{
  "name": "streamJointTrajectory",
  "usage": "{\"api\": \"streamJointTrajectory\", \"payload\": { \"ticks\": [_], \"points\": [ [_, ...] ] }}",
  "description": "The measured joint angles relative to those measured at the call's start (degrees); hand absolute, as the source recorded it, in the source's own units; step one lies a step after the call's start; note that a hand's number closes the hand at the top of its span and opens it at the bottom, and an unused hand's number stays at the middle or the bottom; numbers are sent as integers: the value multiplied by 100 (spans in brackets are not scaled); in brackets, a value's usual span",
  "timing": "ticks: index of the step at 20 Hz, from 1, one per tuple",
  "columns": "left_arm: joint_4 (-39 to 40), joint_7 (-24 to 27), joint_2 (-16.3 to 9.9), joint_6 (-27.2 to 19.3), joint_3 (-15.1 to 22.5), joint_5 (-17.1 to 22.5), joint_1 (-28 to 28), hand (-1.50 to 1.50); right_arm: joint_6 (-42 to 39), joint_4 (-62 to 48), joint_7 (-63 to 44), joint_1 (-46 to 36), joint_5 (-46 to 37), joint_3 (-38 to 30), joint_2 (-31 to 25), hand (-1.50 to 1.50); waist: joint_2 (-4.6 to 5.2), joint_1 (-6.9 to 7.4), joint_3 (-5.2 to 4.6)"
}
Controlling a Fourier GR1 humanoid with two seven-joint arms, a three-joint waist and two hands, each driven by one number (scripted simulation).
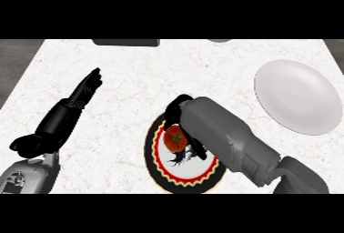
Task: Pick the tomato from the plate and place it in the plate
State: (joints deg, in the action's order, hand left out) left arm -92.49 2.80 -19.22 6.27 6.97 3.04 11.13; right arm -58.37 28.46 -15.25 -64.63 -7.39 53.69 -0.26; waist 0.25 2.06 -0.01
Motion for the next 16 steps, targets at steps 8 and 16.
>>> {"api": "streamJointTrajectory", "payload": {
  "ticks": [8,16],
  "points": [
    [-127,-121,30,132,-116,-20,-33,0,75,345,267,200,-378,182,-87,150,-60,-27,2],
    [-158,-67,92,172,-223,-51,-128,0,807,739,887,429,-1042,353,-215,150,-118,-105,-10]
  ]
}}
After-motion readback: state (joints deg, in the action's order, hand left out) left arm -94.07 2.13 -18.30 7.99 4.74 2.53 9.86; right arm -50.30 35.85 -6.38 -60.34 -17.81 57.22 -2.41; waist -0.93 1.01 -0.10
